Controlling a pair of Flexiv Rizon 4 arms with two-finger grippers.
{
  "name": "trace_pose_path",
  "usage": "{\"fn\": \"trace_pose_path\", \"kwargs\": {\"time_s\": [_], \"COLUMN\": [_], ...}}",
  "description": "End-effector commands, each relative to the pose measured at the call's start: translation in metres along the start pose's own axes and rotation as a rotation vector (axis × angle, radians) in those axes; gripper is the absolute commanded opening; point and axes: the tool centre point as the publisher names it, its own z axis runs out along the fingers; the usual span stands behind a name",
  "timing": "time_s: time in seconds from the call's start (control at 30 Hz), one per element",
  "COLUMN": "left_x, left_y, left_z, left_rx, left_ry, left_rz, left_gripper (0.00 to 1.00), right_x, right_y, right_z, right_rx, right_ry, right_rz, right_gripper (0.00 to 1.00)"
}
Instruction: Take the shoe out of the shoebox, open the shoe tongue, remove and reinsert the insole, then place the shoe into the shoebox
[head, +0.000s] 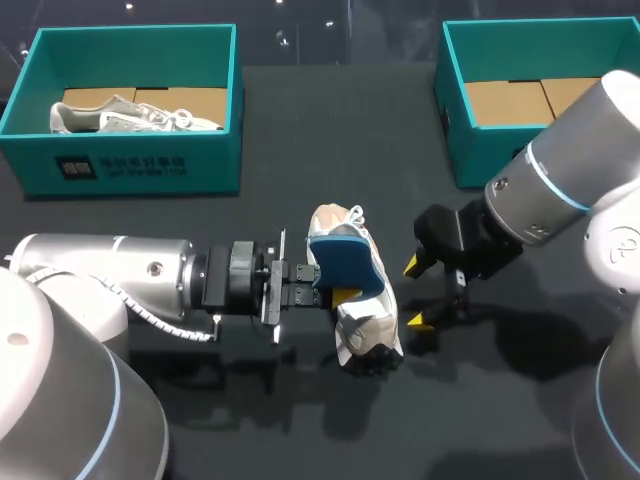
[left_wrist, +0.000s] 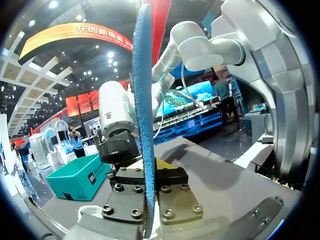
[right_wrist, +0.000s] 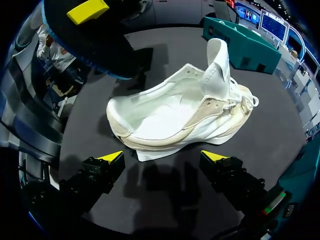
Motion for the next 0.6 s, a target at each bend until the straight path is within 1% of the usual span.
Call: {"fn": "trace_pose_path", "kwargs": {"time_s": [0.03,0.33,0.6], "left_x": [0.002,0.003,0.001], "left_y": [0.001,0.003,0.002], "left_z": [0.001,0.002,0.012], "left_rx": [-0.002,0.010,0.027], "left_ry": [-0.001,0.005,0.016], "left_rz": [-0.001,0.002,0.027], "left_gripper": [0.00,0.00,0.00], "right_x": [-0.002,0.000,0.001], "right_y": [0.004,0.007,0.006], "right_z": [0.008,0.011,0.012], "right_rx": [0.006,0.014,0.009], "right_ry": [0.003,0.012,0.010], "right_rz": [-0.002,-0.016,-0.012], "right_gripper": [1.00,1.00,1.00]}}
